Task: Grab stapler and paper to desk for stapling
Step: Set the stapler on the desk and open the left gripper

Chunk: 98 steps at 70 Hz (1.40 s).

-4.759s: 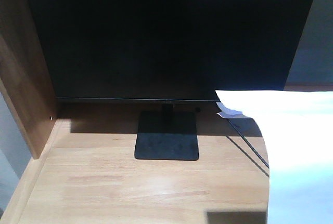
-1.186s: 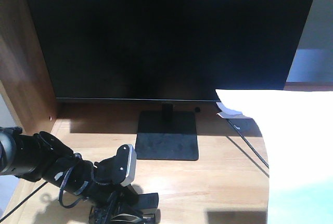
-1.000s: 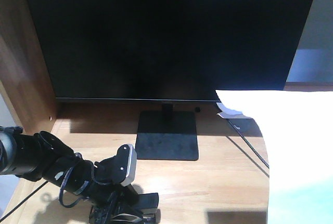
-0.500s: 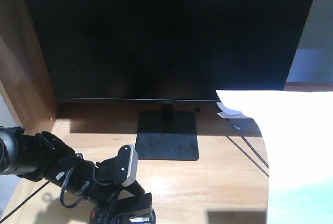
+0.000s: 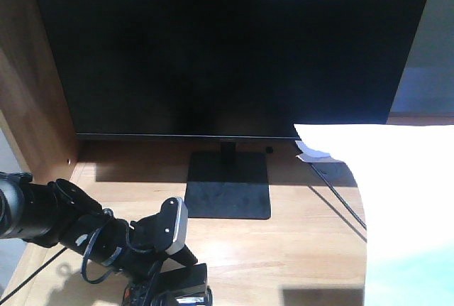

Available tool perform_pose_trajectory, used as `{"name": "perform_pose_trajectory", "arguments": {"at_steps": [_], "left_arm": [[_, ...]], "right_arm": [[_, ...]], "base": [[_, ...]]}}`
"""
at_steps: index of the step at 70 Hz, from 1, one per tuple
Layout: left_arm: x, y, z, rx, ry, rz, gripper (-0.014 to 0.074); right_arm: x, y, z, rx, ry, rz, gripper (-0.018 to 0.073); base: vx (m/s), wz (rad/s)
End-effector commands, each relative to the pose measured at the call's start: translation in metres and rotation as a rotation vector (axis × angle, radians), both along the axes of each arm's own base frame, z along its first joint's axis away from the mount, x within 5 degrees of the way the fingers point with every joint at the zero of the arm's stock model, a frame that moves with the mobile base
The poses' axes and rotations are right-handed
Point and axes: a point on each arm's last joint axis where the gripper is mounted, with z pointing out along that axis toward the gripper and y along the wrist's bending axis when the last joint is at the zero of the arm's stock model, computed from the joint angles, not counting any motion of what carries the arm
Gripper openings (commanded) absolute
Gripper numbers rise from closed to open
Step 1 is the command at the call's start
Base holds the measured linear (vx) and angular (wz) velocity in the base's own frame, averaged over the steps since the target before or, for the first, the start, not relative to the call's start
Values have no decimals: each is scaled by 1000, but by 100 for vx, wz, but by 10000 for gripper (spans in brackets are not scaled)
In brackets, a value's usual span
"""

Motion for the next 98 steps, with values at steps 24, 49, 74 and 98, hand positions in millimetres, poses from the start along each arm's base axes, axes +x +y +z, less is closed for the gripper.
{"name": "perform_pose_trajectory", "arguments": {"at_steps": [24, 49, 74, 98], "left_arm": [[-6, 2, 75, -126, -183, 10, 307], [-11, 3, 89, -146, -221, 3, 112], [-12, 3, 90, -158, -152, 47, -8], [-6, 1, 72, -135, -59, 95, -8]], "right_arm": [[-4, -1, 10, 12, -78, -8, -3], [-4, -1, 10, 12, -78, -8, -3], [-4, -1, 10, 12, -80, -7, -3], [-4, -1, 10, 12, -79, -7, -3]], "base": [[0, 0], [0, 0], [0, 0], [0, 0]]}}
